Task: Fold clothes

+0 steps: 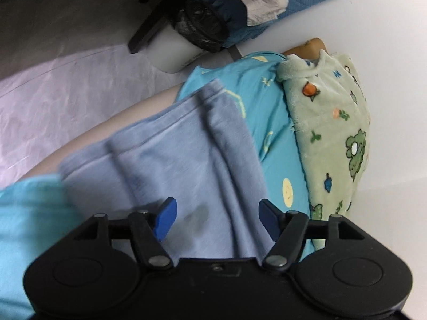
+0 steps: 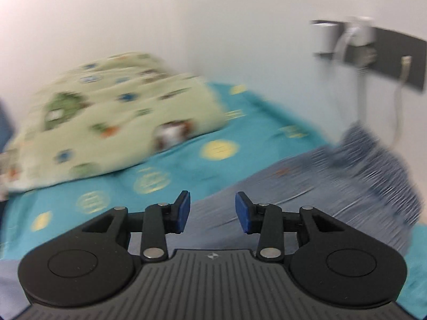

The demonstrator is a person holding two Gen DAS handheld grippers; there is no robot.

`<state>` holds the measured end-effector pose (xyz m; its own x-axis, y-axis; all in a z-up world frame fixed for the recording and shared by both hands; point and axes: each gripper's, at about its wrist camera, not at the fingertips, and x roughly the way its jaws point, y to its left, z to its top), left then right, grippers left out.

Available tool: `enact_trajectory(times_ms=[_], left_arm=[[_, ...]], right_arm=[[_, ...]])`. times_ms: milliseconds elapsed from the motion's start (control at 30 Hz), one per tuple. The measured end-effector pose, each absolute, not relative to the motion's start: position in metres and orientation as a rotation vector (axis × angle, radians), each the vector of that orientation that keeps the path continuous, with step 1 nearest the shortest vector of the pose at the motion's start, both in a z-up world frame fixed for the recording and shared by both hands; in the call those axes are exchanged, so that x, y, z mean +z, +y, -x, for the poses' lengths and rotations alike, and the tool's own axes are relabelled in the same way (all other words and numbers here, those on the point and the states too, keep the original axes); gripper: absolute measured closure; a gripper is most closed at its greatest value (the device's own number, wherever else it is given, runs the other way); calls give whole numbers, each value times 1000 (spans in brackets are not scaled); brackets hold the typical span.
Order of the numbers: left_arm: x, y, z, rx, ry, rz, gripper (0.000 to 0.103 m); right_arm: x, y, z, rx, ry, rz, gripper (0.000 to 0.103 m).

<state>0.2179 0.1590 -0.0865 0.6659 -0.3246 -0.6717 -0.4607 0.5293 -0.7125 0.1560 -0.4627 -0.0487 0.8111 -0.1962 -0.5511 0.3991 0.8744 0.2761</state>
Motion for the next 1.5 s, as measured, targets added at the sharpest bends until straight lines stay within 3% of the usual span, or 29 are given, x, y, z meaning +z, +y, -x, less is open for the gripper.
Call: enact_trajectory(times_ms=[300, 433, 633, 700, 733, 767, 1100, 1333, 1500], left_arm=[[-113, 165, -201, 181, 910, 1063, 40], [-127, 166, -207, 189, 912, 1074, 52], [-133, 164, -217, 199, 873, 1057, 54], [-134, 164, -222, 199, 862, 1039, 74], [-135, 165, -223, 200, 860, 1040, 93], [-136, 166, -222, 199, 851, 1058, 96], [-94, 175, -168, 144, 691, 1162, 100], [-138, 184, -159, 298, 808, 1212, 100], [-121, 179, -166, 225, 716, 1156, 100]], right_arm=[[-49, -348, -147, -40, 638, -395, 61], [-78, -316, -151, 5, 699, -348, 61], [-102, -290, -171, 51, 751, -246, 62], [-108, -284, -178, 73, 754, -231, 62], [-112, -279, -180, 82, 755, -212, 62], [-115, -274, -181, 89, 757, -190, 62], [-113, -267, -176, 105, 732, -144, 62], [-114, -271, -174, 82, 761, -140, 62], [-116, -277, -174, 67, 765, -150, 62]])
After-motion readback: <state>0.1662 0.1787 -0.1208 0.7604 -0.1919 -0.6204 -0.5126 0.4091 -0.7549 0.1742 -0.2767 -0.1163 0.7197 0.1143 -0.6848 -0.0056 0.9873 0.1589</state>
